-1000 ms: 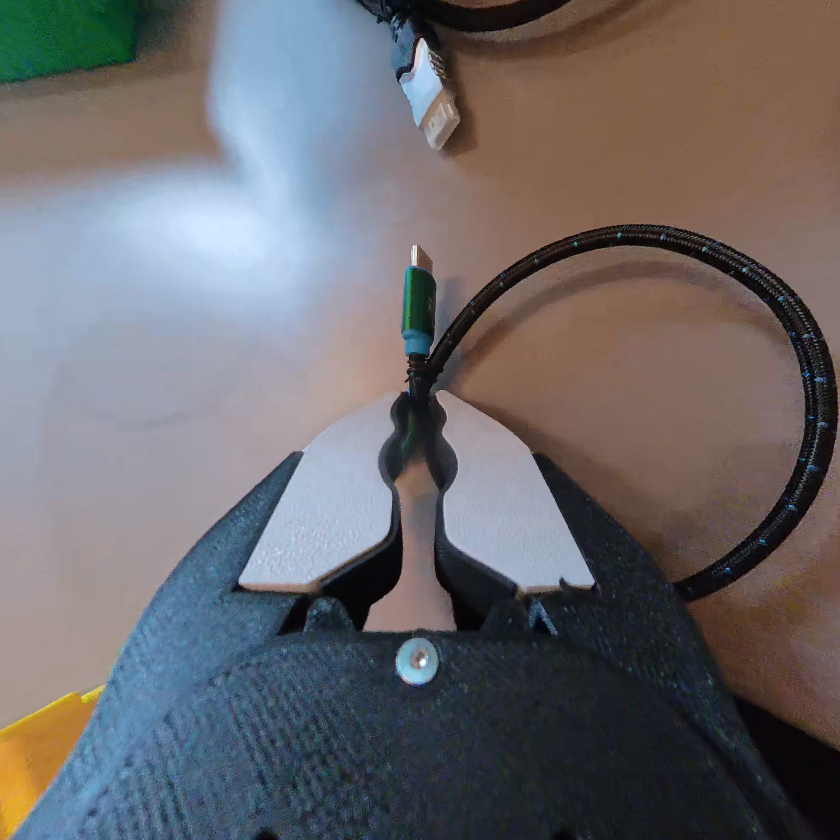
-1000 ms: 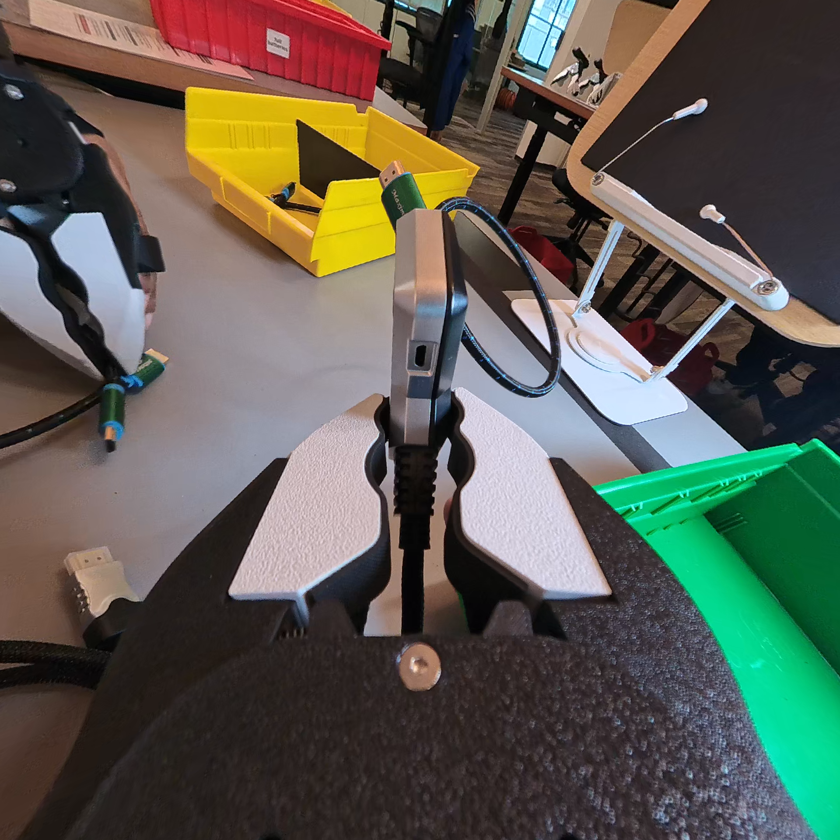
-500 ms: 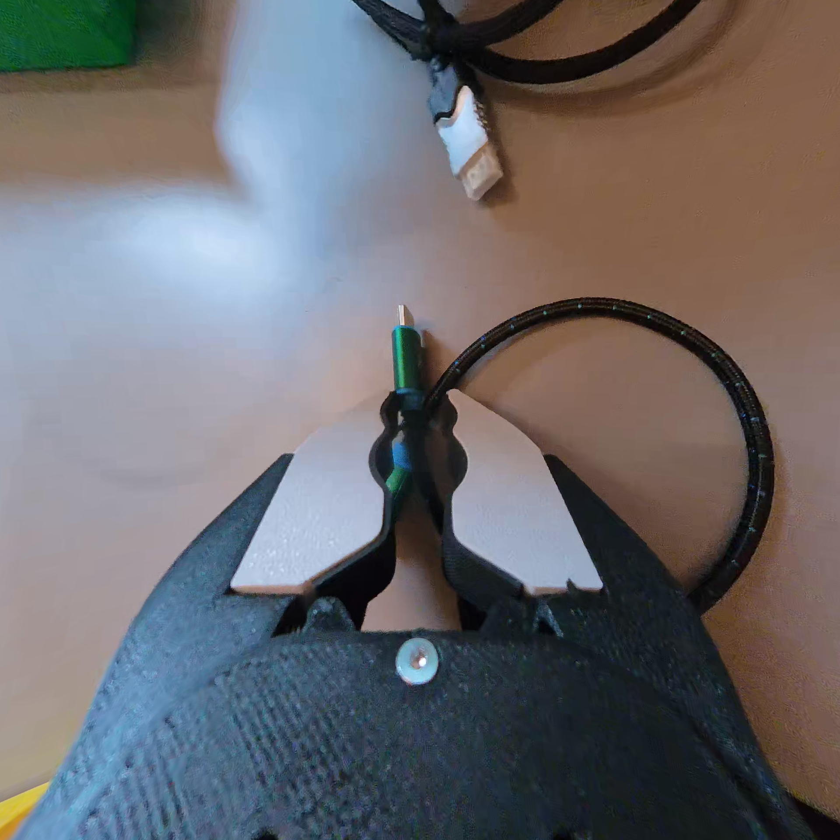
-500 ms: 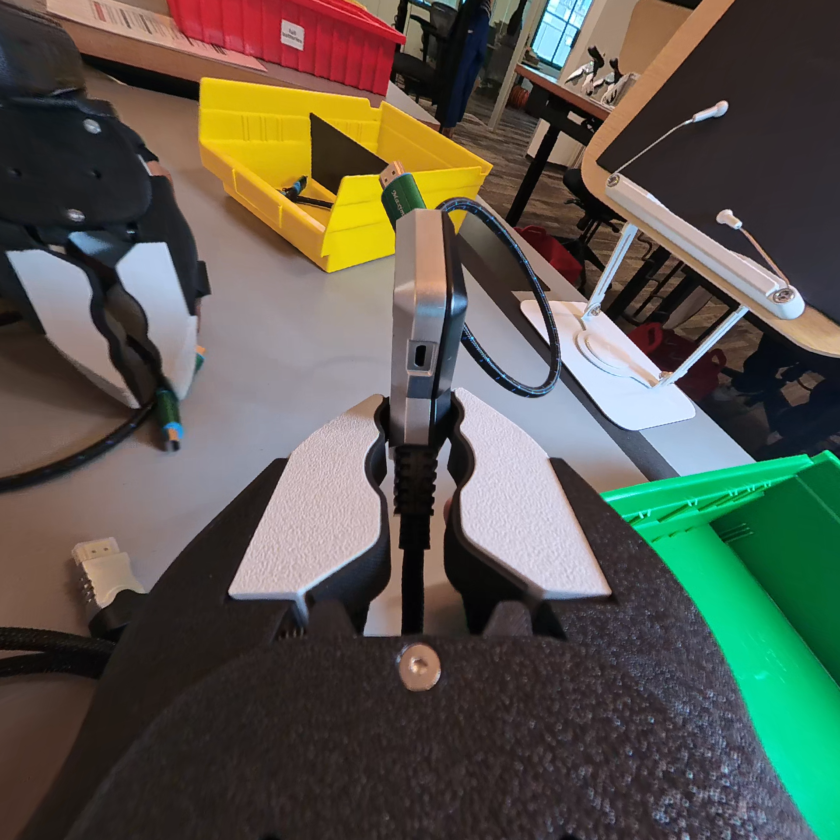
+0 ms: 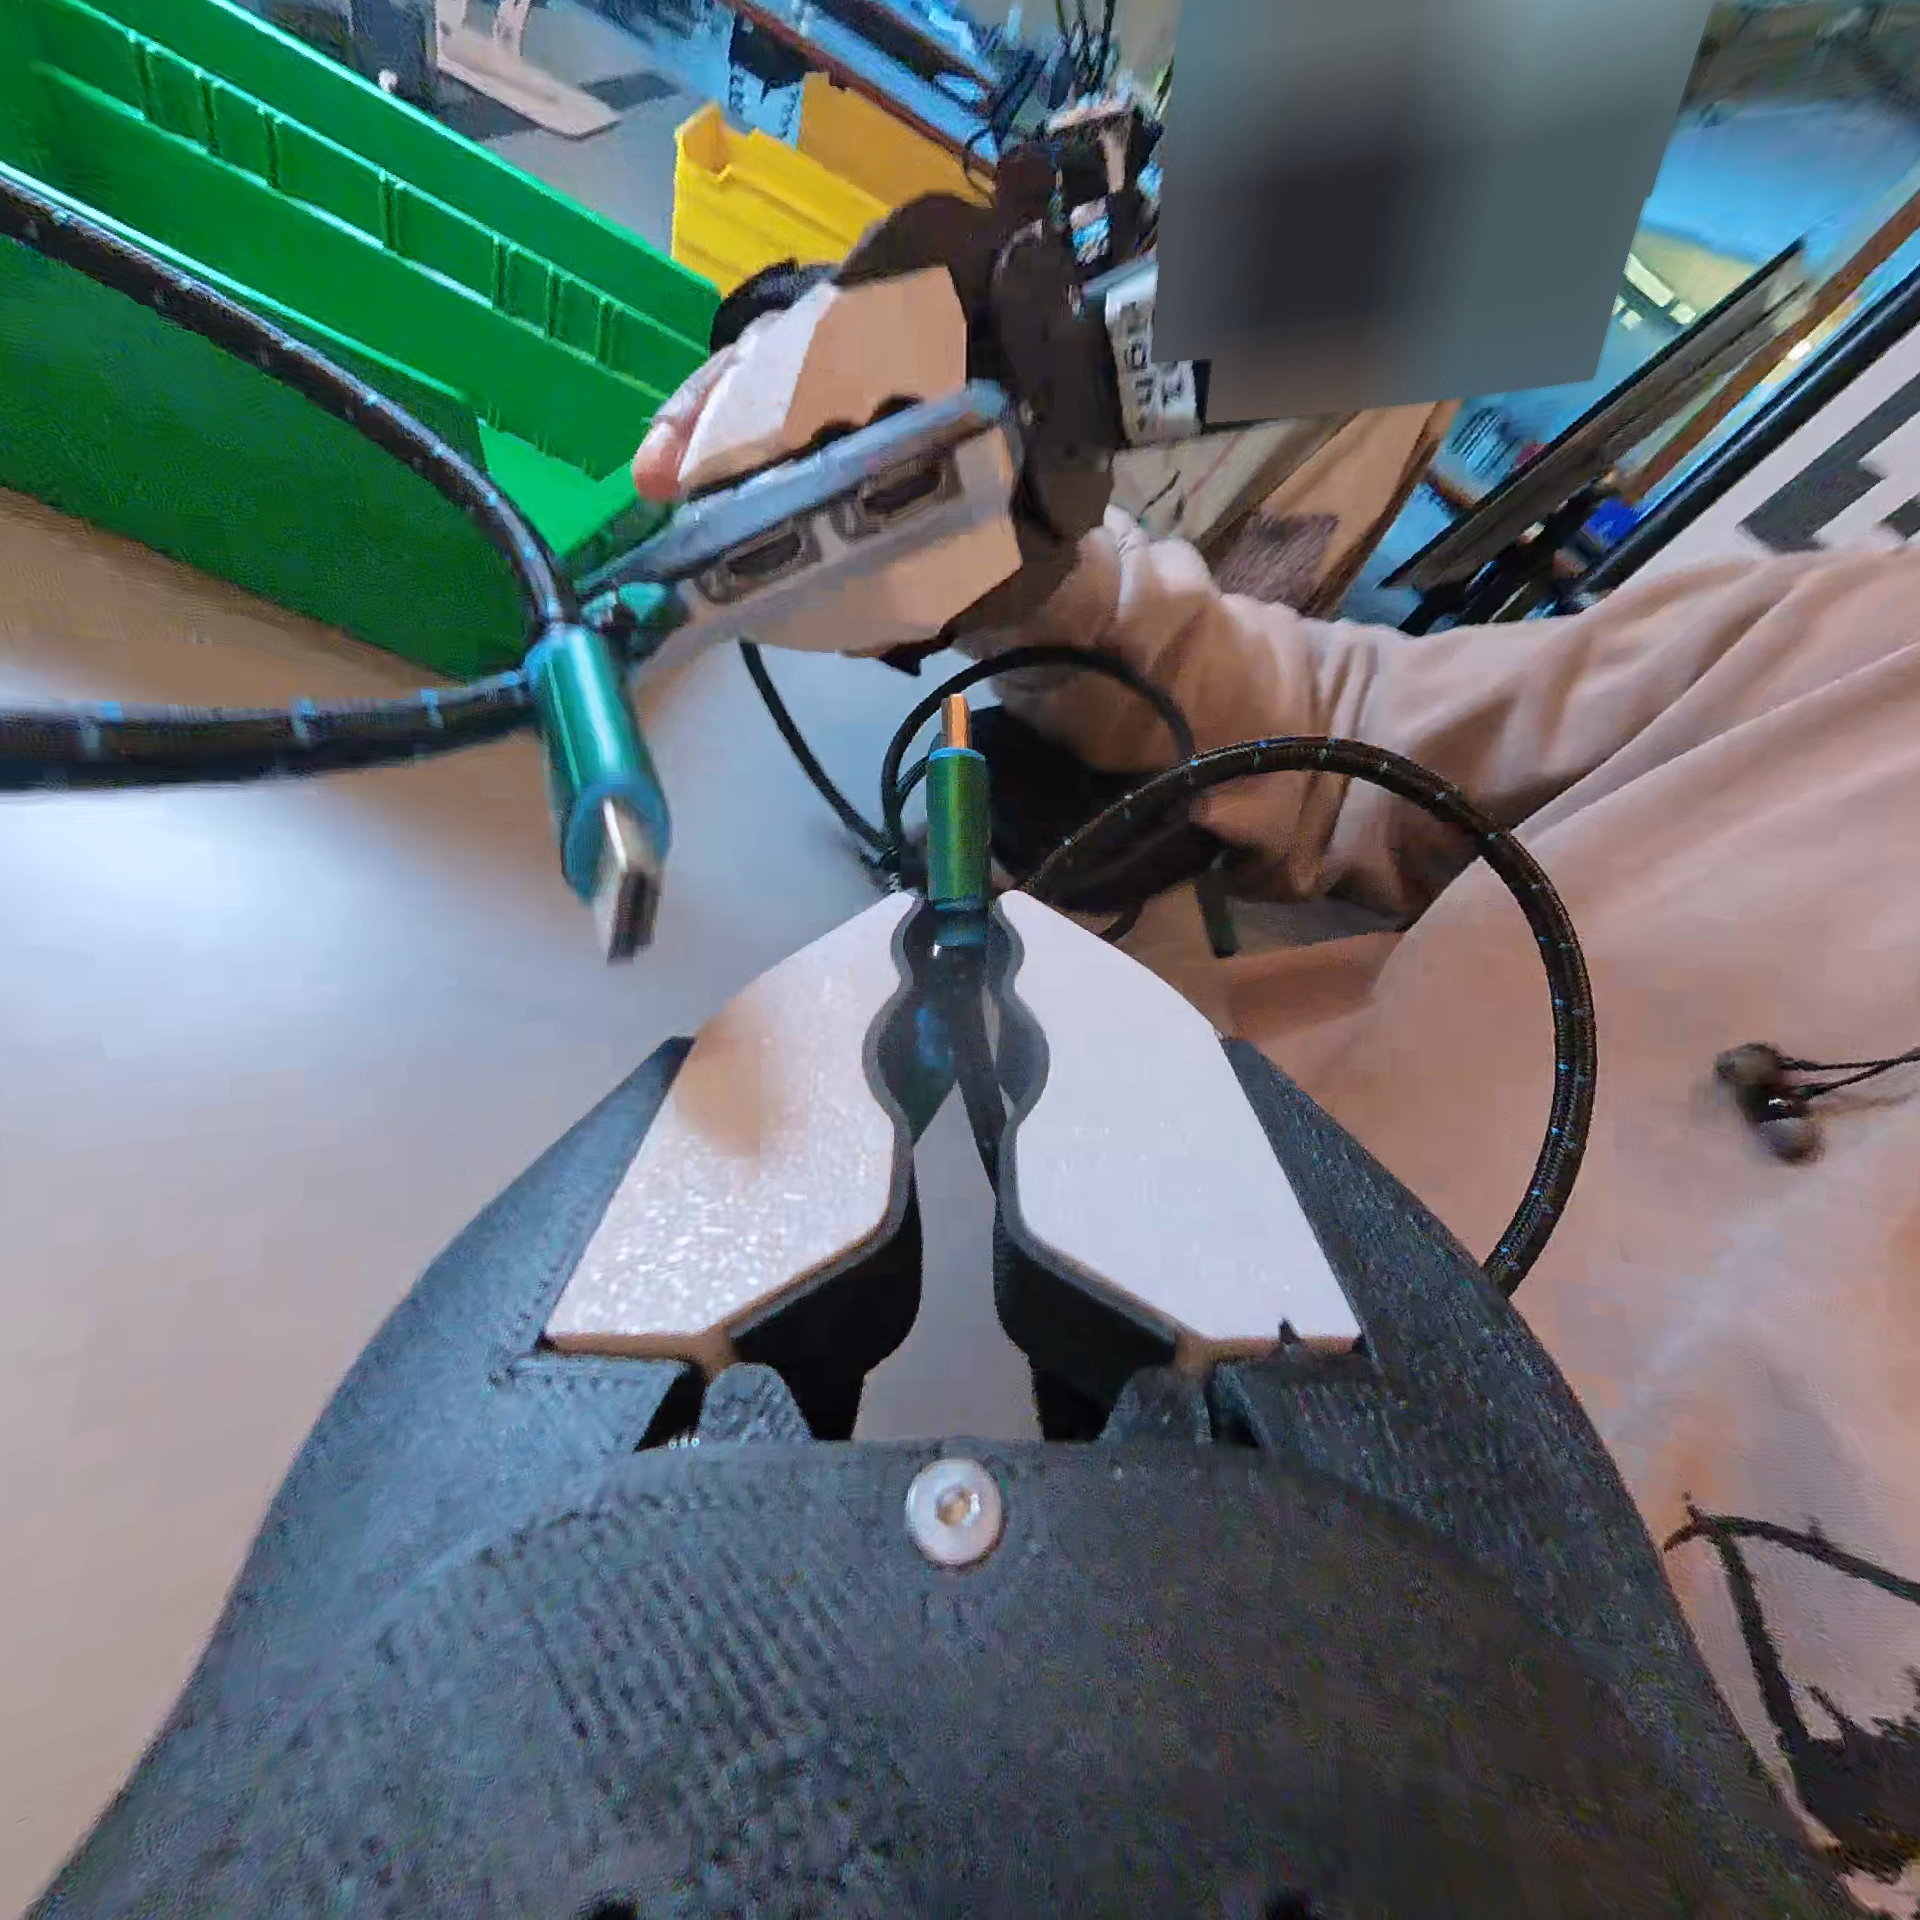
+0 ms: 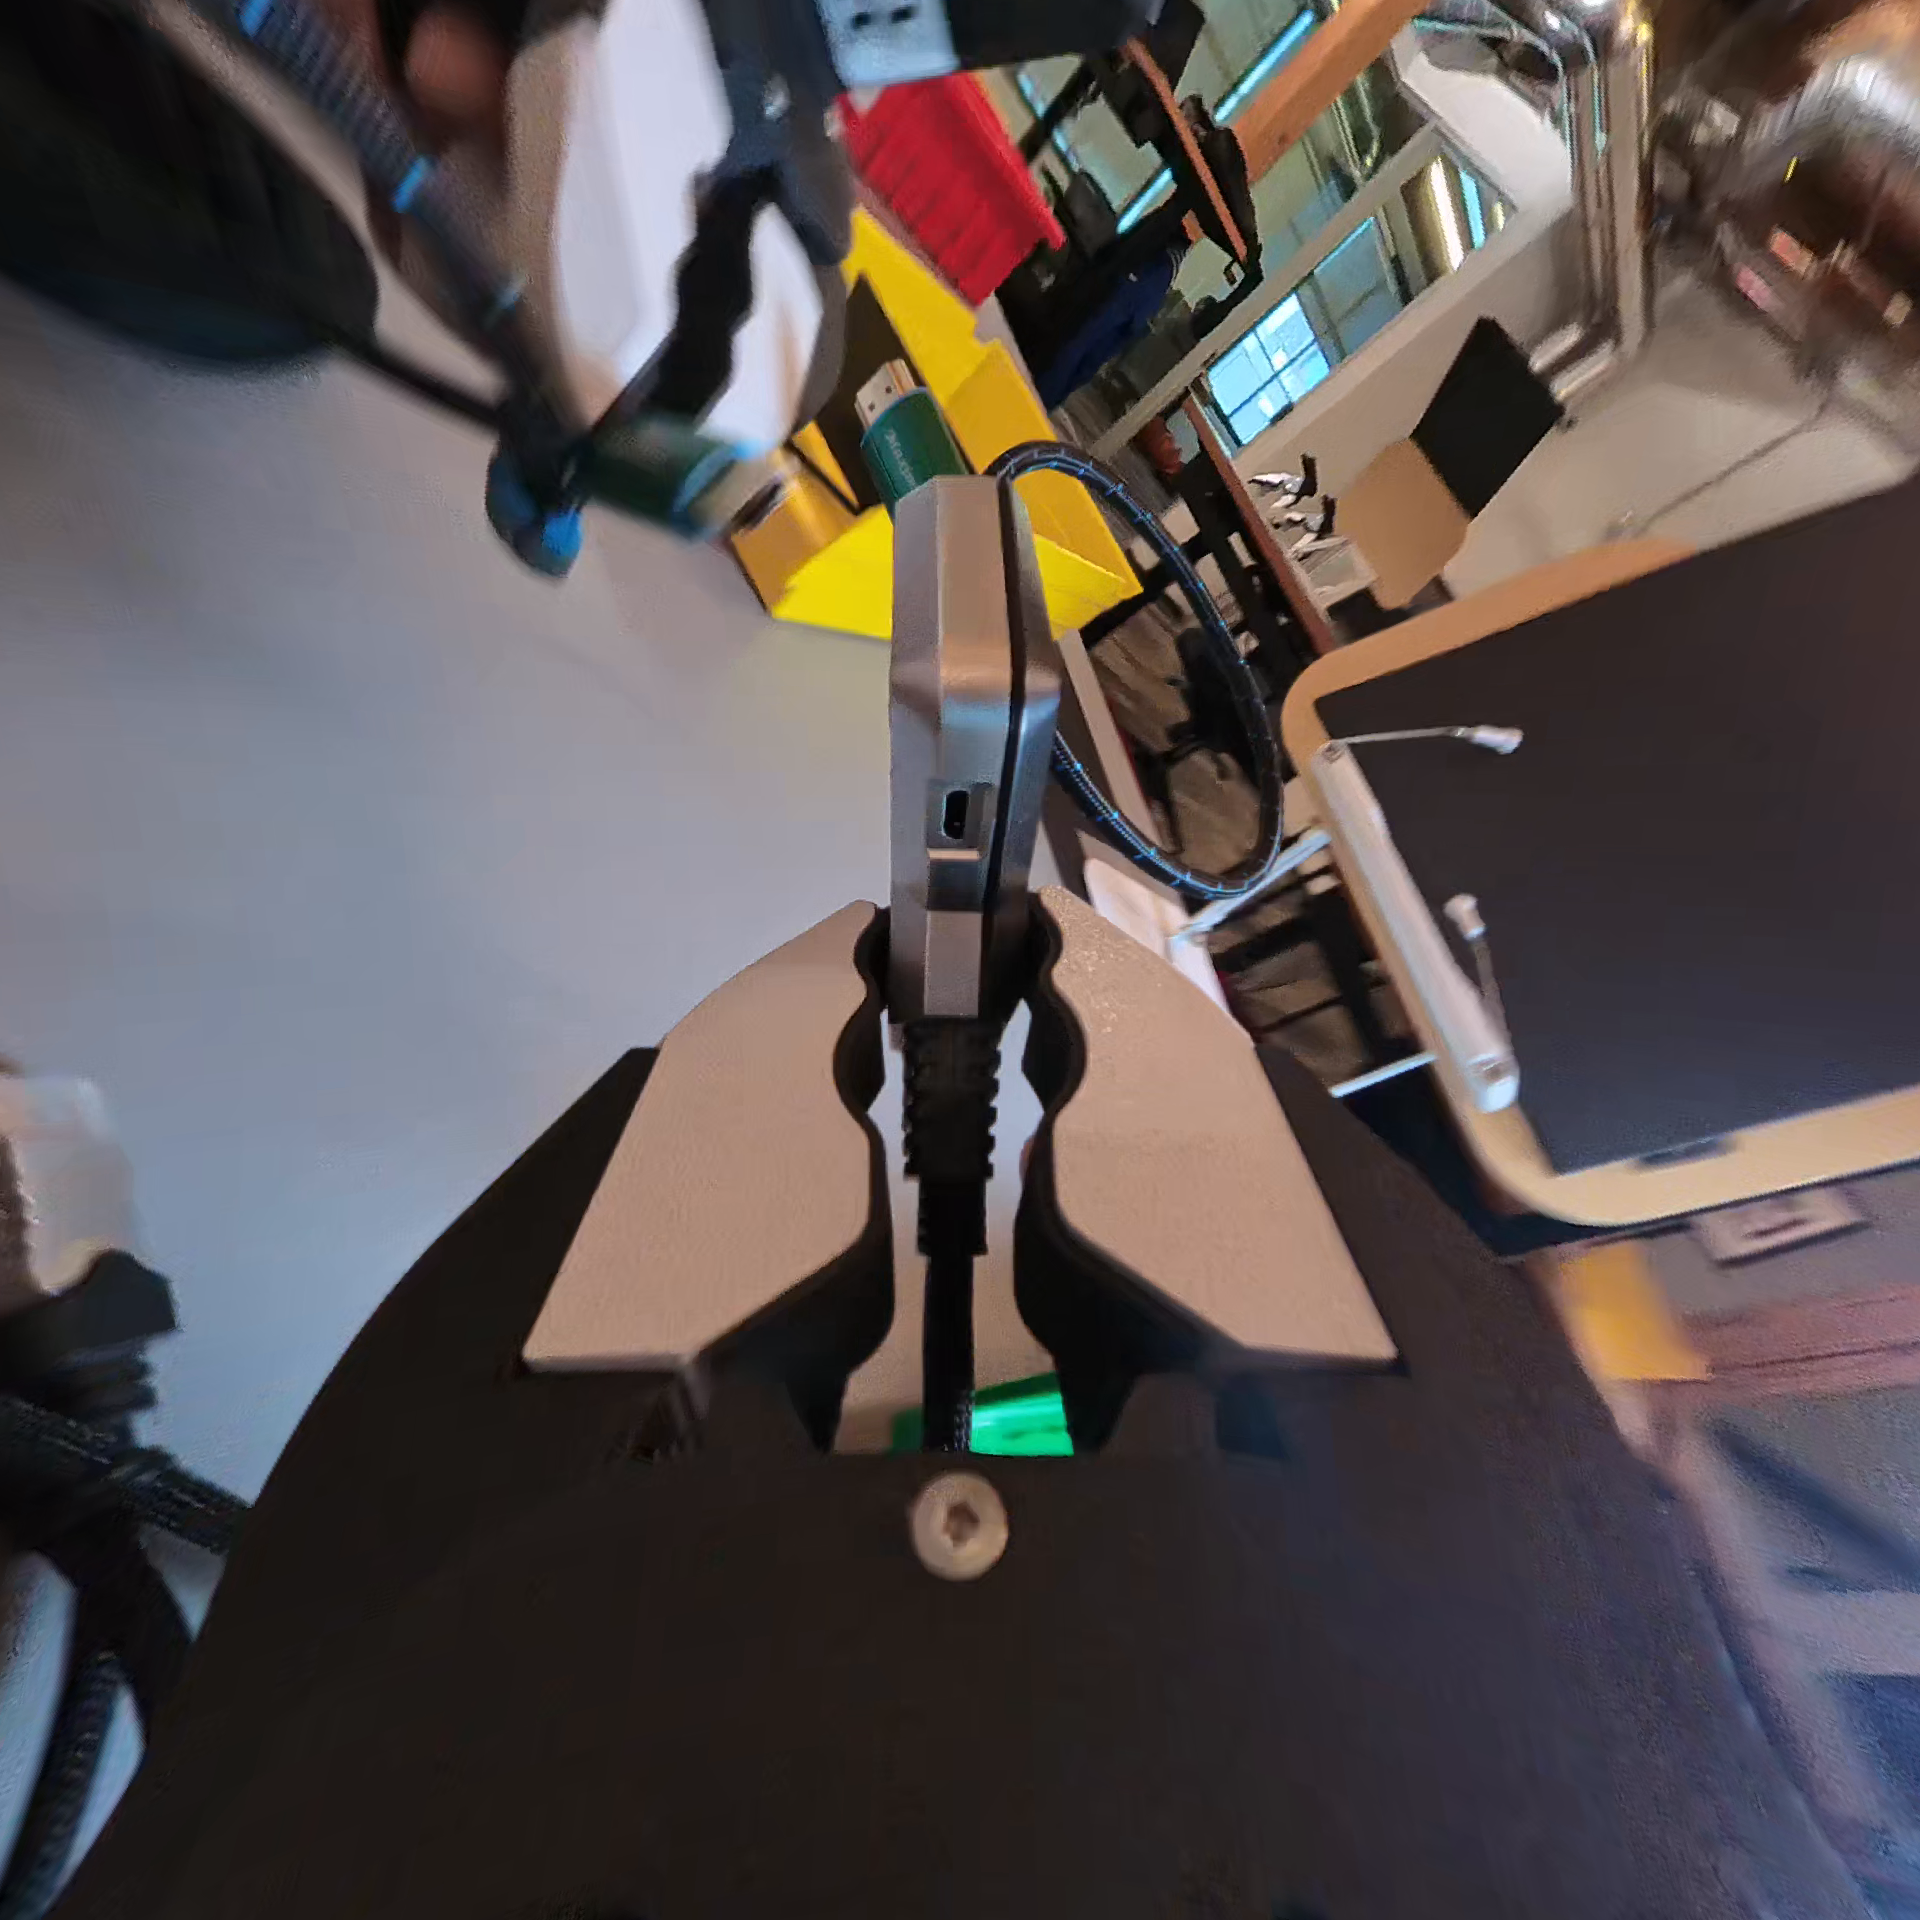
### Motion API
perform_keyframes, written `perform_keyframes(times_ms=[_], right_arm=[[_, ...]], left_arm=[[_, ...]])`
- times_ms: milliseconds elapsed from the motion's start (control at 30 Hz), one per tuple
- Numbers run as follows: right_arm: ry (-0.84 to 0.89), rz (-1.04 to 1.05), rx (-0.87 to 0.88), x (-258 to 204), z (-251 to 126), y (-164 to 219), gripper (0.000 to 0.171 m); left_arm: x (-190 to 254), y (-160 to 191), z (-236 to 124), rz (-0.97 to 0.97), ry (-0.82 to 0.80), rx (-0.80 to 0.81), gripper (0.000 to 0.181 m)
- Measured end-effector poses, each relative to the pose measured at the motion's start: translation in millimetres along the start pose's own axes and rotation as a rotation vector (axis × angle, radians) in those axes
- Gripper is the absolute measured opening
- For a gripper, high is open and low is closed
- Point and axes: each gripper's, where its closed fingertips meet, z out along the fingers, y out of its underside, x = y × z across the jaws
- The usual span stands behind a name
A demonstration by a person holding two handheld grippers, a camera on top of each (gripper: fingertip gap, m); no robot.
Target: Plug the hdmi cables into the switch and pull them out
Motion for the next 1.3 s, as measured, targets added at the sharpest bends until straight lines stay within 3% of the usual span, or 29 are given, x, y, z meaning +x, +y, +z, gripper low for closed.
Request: perform_keyframes(times_ms=[133,300,533,900,1000,1067,1133,1300], right_arm=[[0.048,-0.311,-0.068,-17,8,-2,0.023],[0.128,-0.566,-0.083,-26,12,-6,0.023],[0.157,-0.746,-0.079,-40,9,-2,0.022],[0.175,-0.617,-0.172,-24,-2,31,0.023],[0.203,-0.552,-0.191,-12,-8,38,0.023],[0.216,-0.490,-0.185,-6,-10,38,0.023],[0.222,-0.422,-0.170,-1,-11,36,0.023],[0.225,-0.340,-0.162,4,-14,38,0.023]], left_arm=[[9,1,-2,-0.122,0.097,0.064,0.010],[8,22,-6,-0.257,0.164,0.031,0.010],[5,47,5,-0.389,0.234,-0.067,0.010],[-2,76,11,-0.261,0.099,-0.257,0.010],[18,66,10,-0.249,0.181,-0.237,0.010],[44,59,7,-0.270,0.342,-0.219,0.010],[48,66,7,-0.286,0.394,-0.276,0.010],[-33,82,9,-0.297,0.062,-0.316,0.011]])
